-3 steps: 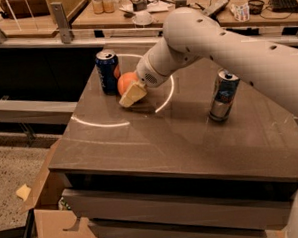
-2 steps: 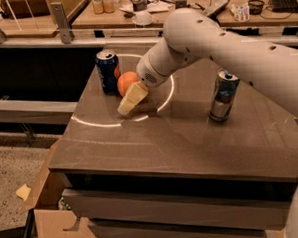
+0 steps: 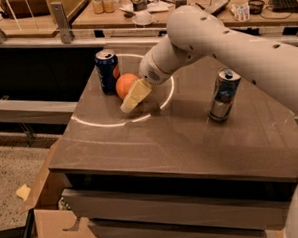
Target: Move orange near pepsi can
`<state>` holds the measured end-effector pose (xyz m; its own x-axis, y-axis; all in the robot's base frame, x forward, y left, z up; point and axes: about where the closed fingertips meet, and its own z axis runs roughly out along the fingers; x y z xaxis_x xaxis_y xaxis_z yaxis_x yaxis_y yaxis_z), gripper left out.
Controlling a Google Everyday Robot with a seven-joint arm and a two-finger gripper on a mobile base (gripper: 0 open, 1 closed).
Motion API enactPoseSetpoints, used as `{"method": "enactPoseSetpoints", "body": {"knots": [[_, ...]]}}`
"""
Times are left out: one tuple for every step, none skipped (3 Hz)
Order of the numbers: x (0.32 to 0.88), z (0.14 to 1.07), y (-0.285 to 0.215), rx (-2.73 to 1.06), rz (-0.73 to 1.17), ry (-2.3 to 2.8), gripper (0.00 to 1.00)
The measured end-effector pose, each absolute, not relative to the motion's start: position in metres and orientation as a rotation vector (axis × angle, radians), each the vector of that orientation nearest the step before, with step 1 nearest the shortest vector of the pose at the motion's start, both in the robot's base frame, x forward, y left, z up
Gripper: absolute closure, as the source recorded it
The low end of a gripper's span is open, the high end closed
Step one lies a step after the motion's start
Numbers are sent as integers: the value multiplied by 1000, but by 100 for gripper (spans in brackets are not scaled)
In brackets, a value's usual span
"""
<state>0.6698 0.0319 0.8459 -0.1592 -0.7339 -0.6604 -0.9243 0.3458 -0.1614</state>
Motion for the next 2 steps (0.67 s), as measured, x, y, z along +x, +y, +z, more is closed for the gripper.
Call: {"method": "enactPoseSetpoints", "body": {"knots": [[682,861,3,-1416,300,1965,0],[704,901,-56,-1349,140,1968,0]]}}
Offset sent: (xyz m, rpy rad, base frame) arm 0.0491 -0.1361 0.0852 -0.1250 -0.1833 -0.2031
